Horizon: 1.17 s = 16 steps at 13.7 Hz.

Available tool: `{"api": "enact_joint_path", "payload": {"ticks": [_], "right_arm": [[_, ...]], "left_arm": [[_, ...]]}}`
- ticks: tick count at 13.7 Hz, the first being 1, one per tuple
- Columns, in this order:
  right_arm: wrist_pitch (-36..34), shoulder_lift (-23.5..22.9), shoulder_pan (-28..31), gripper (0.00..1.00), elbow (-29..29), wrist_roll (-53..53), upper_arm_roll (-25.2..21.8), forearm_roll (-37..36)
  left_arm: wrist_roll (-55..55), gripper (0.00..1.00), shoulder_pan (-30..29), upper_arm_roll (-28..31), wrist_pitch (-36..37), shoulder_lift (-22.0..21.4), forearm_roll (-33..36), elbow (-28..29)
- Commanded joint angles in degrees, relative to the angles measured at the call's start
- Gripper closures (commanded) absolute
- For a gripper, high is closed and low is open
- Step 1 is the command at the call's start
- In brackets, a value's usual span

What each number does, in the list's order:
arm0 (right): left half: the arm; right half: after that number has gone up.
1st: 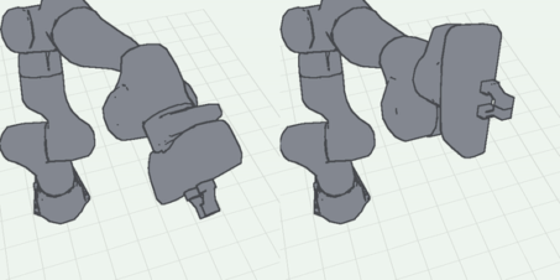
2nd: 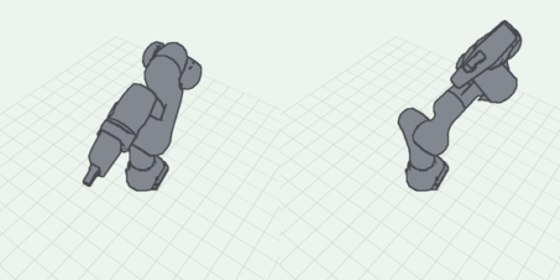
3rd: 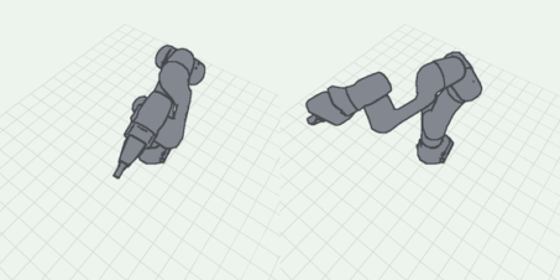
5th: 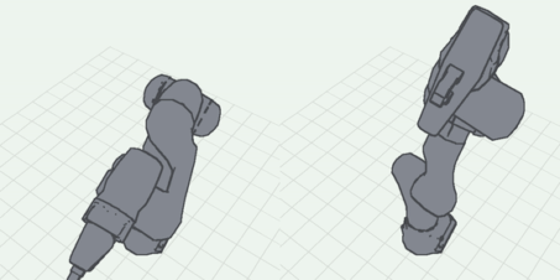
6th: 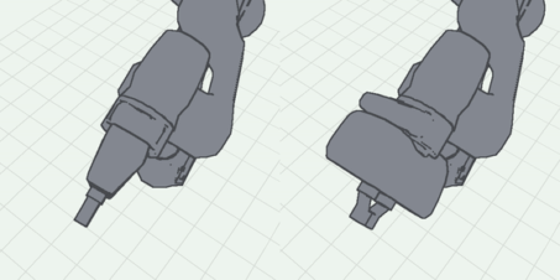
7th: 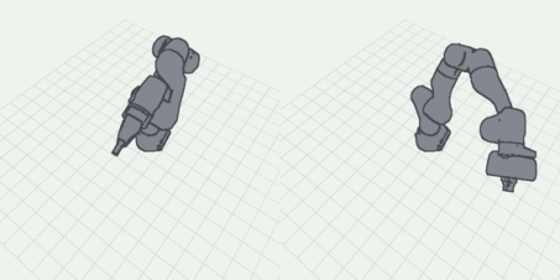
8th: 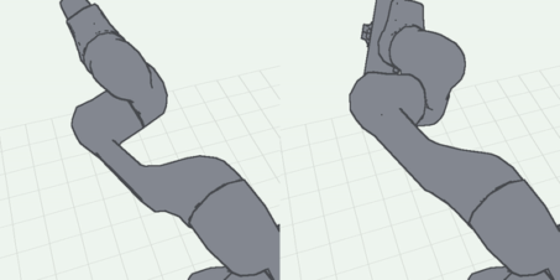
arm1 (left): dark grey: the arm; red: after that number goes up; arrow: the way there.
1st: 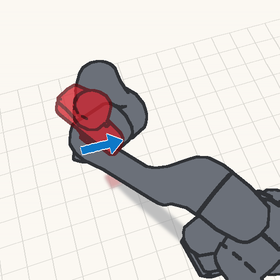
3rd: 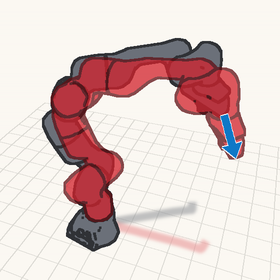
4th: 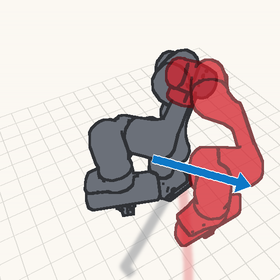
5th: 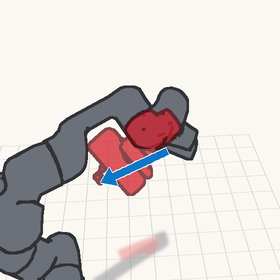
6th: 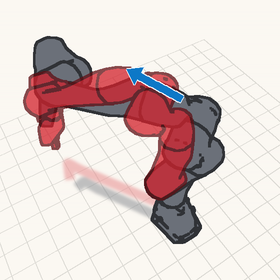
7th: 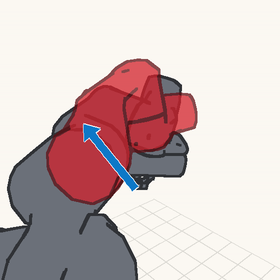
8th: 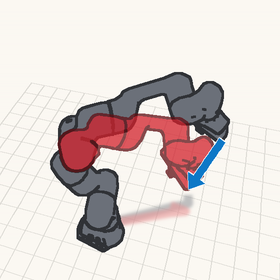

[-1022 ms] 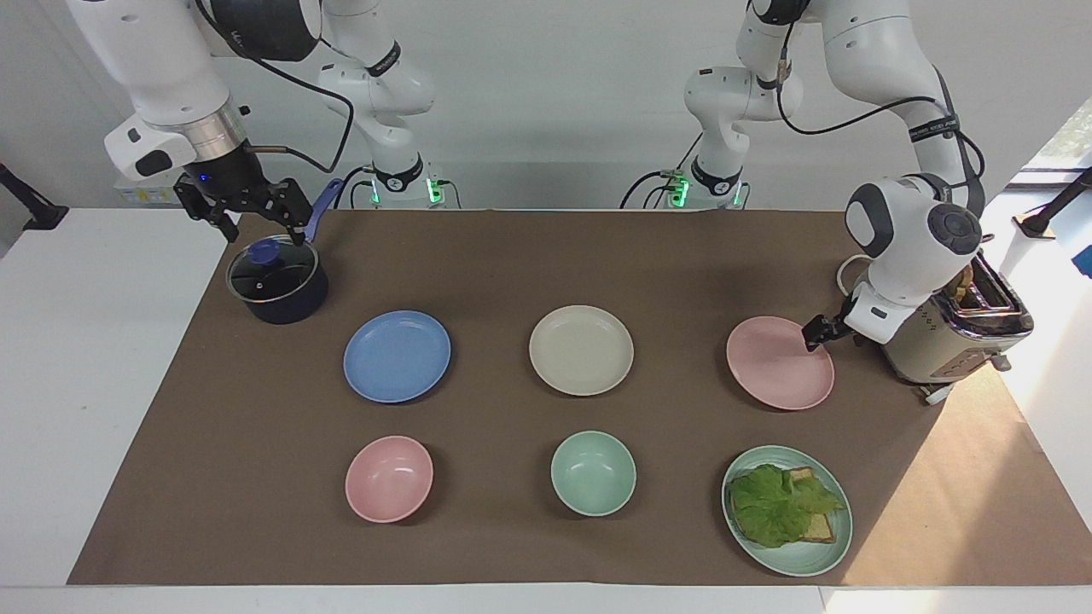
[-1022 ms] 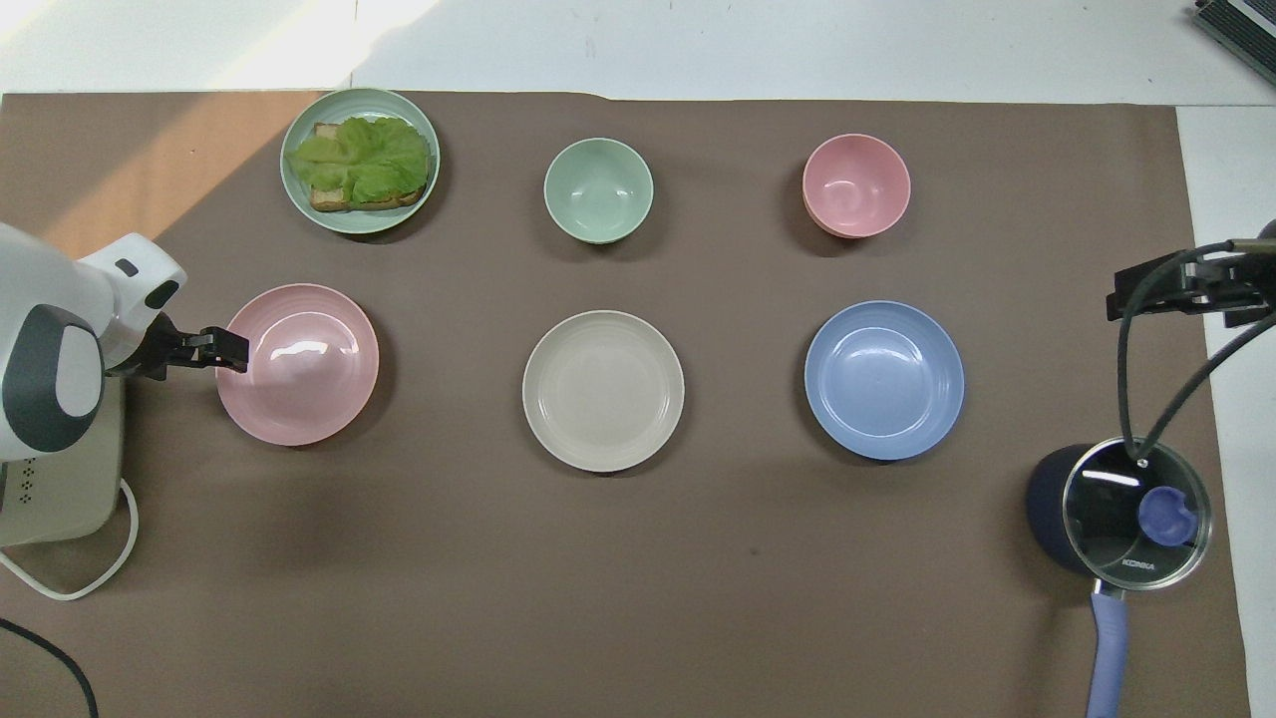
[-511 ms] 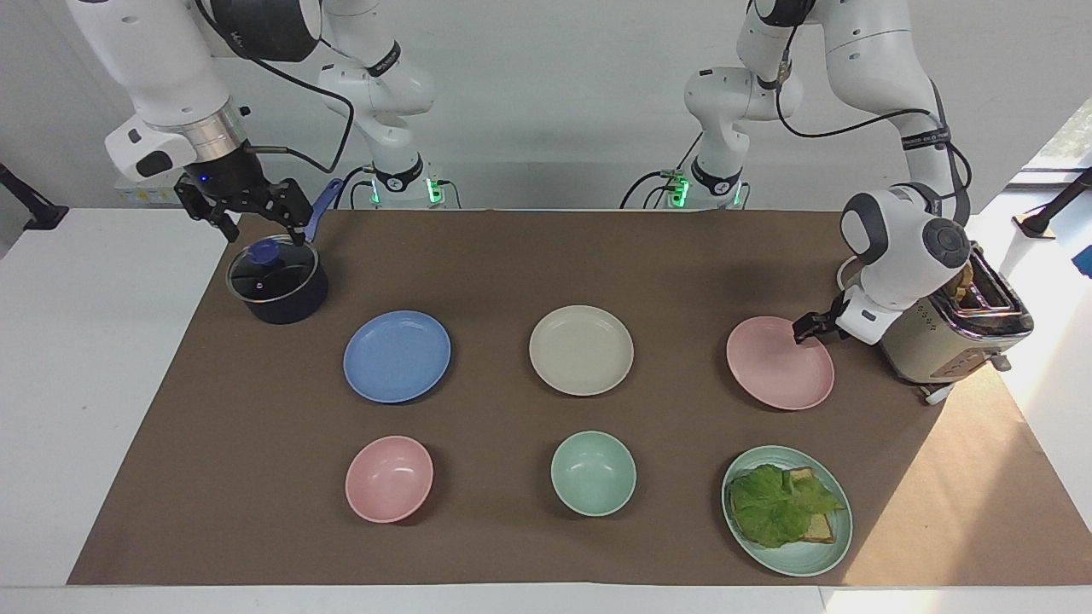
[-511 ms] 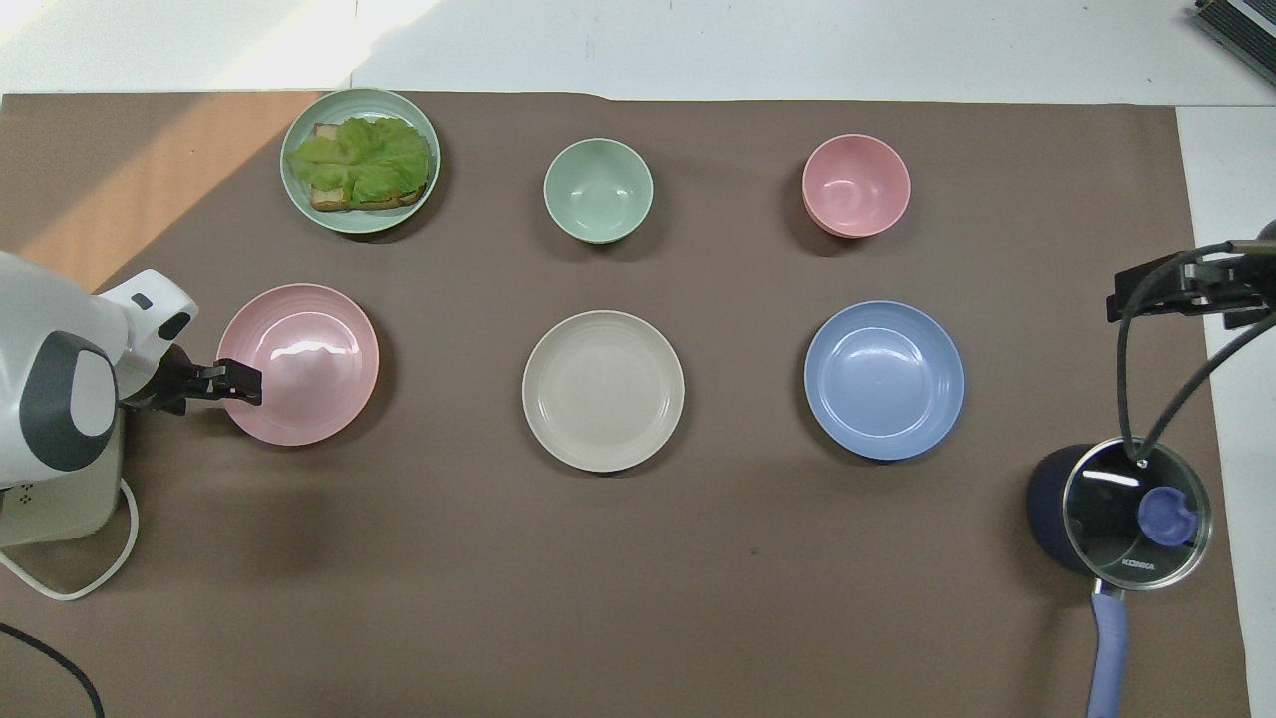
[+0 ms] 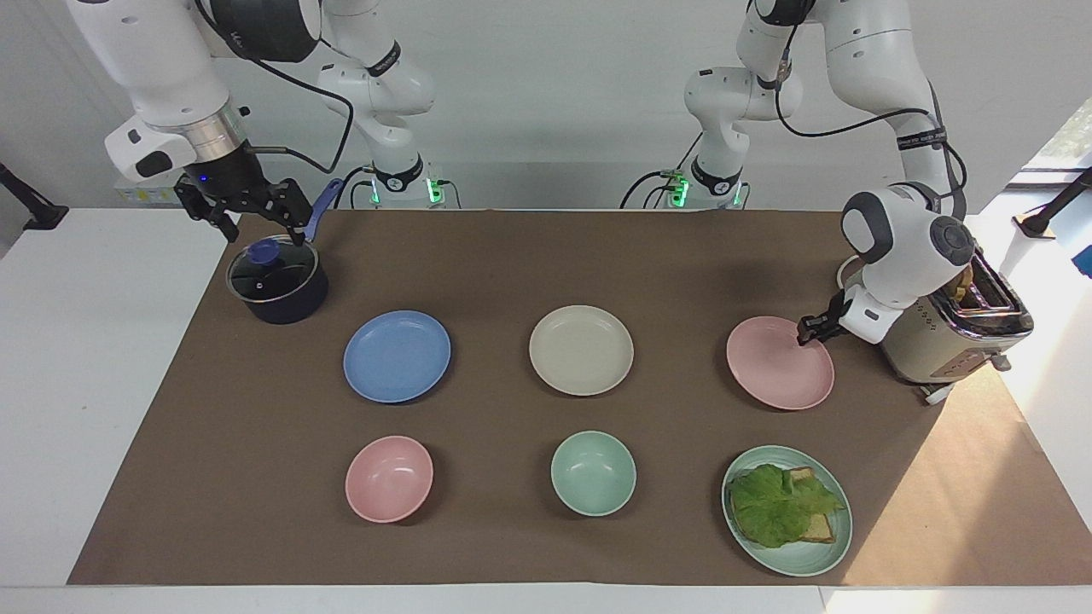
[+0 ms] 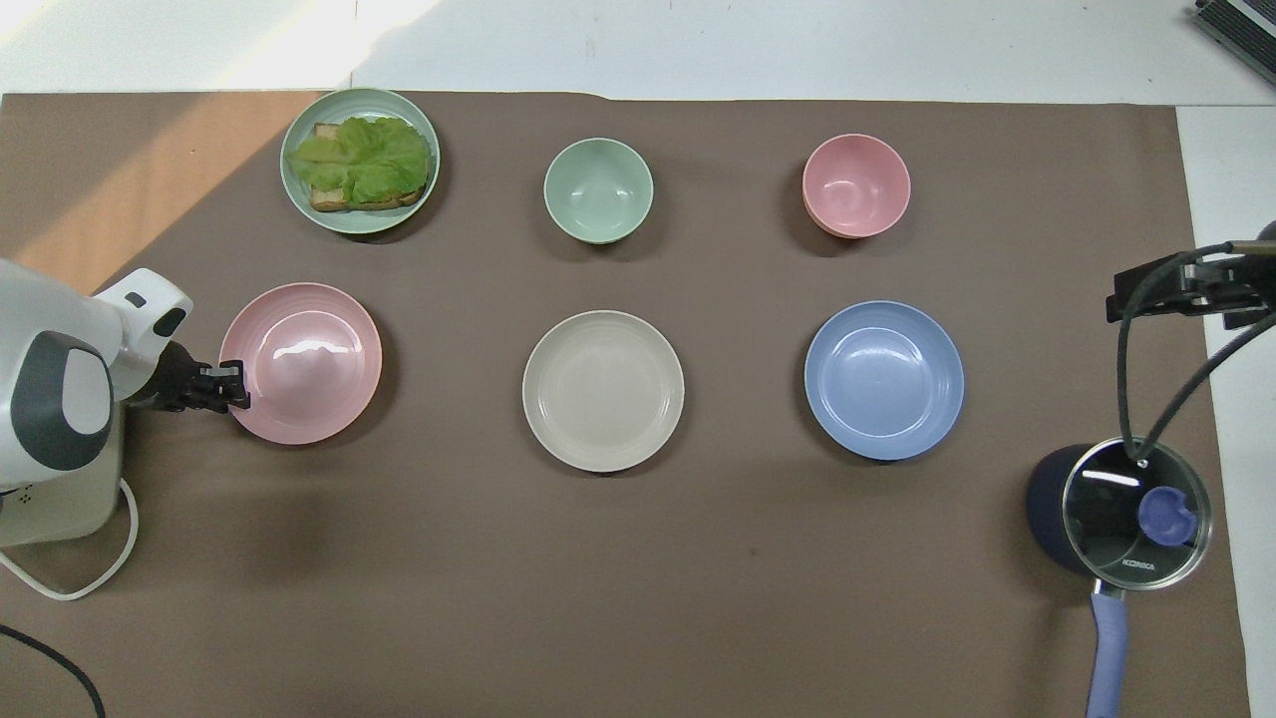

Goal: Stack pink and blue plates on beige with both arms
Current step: 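Grasp the rim of the large pink bowl with the left gripper, then carry the pink bowl onto the beige plate and release it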

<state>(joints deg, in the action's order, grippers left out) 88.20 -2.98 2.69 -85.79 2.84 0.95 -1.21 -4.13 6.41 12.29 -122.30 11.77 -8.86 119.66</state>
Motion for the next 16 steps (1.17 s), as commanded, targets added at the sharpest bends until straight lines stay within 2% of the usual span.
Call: {"api": "enact_joint_path", "payload": {"ticks": [1, 4, 6, 8, 11, 14, 16], "right_arm": [[0.0, 1.5, 0.6, 0.00, -1.7, 0.2, 0.3, -0.5], [0.0, 1.6, 0.6, 0.00, -1.7, 0.2, 0.3, -0.5], [-0.1, 1.6, 0.6, 0.00, -1.7, 0.2, 0.3, -0.4], [0.0, 1.7, 0.6, 0.00, -1.8, 0.2, 0.3, -0.5], [0.0, 1.7, 0.6, 0.00, -1.7, 0.3, 0.3, -0.4], [0.0, 1.7, 0.6, 0.00, -1.7, 0.2, 0.3, -0.4], [0.0, 1.7, 0.6, 0.00, -1.8, 0.2, 0.3, -0.3]], "left_arm": [[-0.3, 1.00, -0.2, 0.0, 1.1, -1.7, -0.8, 0.9], [-0.3, 1.00, 0.8, -0.1, 13.9, -0.8, -1.1, -7.7], [0.7, 1.00, 1.7, -0.5, 22.1, -0.9, -4.6, -13.0], [7.6, 1.00, 4.2, -2.8, 24.6, -1.2, -7.2, -15.5], [20.5, 1.00, 10.0, -6.9, 19.8, -1.5, -7.9, -14.8], [22.3, 1.00, 17.4, -7.0, 13.5, -1.3, -8.9, -11.9], [22.7, 1.00, 21.7, -7.0, 3.9, -0.9, -10.6, -8.0]]}}
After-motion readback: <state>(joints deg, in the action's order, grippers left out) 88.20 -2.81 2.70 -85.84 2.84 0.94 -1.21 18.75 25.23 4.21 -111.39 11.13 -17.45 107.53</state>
